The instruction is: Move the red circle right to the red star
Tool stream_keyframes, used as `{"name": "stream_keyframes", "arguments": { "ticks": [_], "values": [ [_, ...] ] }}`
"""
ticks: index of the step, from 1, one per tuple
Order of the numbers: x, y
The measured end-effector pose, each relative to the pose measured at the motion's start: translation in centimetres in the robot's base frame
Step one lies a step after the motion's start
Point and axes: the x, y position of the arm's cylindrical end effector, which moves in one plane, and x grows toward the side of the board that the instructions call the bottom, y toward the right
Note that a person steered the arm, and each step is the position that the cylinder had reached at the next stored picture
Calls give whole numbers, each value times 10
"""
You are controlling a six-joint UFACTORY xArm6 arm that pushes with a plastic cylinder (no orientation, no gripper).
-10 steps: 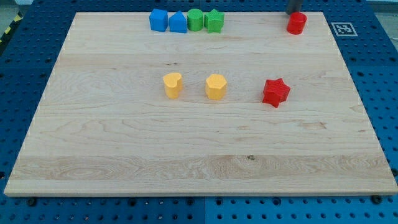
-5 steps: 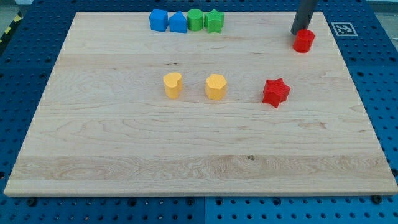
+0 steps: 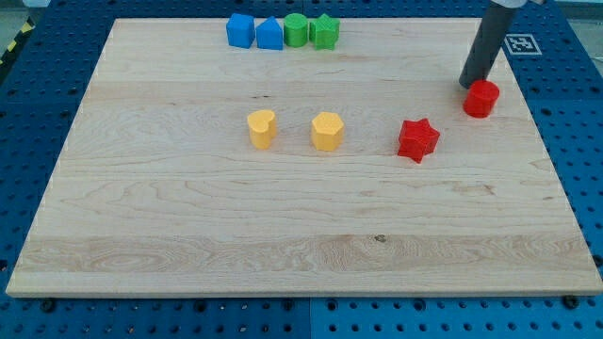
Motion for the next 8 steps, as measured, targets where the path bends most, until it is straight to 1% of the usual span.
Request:
{"name": "stream_keyframes", "arguments": {
  "ticks": [5, 8],
  "values": [
    [68, 48],
    [55, 52]
  ]
}}
